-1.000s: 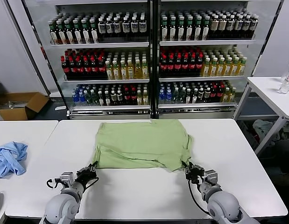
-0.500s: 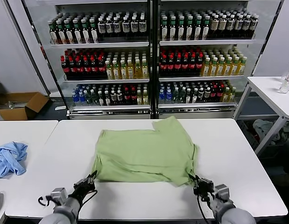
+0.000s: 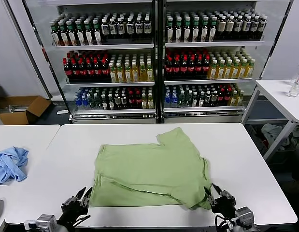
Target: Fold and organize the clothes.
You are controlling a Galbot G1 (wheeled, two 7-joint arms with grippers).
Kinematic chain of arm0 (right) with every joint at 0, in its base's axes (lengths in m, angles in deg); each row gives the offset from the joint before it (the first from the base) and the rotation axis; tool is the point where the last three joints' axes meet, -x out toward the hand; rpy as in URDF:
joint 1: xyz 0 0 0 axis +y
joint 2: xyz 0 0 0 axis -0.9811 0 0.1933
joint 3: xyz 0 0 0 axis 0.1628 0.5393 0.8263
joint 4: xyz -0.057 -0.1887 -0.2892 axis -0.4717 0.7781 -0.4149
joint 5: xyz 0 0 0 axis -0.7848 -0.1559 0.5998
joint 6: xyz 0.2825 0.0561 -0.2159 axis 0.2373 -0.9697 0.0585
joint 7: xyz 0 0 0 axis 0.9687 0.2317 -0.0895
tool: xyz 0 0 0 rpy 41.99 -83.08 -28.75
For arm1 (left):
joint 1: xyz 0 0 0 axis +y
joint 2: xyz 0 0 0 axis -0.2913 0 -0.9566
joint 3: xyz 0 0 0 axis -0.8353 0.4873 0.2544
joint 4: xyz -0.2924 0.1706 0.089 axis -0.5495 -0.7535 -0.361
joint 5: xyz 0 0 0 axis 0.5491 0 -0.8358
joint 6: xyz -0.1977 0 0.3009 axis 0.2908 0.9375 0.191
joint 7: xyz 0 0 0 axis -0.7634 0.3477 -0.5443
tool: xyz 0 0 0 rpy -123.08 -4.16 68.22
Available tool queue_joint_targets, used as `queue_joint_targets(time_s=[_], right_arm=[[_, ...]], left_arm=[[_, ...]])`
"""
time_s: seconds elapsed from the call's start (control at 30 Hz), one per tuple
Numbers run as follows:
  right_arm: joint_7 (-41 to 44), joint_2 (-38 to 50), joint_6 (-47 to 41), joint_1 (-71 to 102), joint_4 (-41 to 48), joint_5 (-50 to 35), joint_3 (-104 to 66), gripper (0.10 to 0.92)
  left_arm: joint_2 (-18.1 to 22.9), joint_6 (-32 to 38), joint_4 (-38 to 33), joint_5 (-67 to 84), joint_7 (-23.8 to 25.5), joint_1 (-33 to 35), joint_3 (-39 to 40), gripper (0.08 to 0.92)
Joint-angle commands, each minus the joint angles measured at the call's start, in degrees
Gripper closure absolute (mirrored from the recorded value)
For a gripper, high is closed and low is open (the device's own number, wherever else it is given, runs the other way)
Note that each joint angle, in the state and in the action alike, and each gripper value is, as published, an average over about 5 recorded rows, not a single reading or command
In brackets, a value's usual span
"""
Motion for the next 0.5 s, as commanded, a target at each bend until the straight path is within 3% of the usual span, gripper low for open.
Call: queue_joint_targets(time_s=[0.03,0.3,0.5], right_arm=[[-1.7,0.9,-3.2,-17.3,4.0,-7.0,4.4,0.432],[-2.9,-4.2,-7.0,-44.7,24.9,-9.8,18.9,0.224],[-2.4,-7.0,-5.8,-54.6,38.9,-7.3,24.7,0.203]], left_arm=[[-4.8,1.3,0.2,2.6,-2.4,-6.4,-0.9,0.617],[-7.3,1.4,19.2,8.4,-4.6,-29.8,8.1,0.383],[-5.7,1.2,30.0,8.3,-4.7,-41.6,15.8,0.22]])
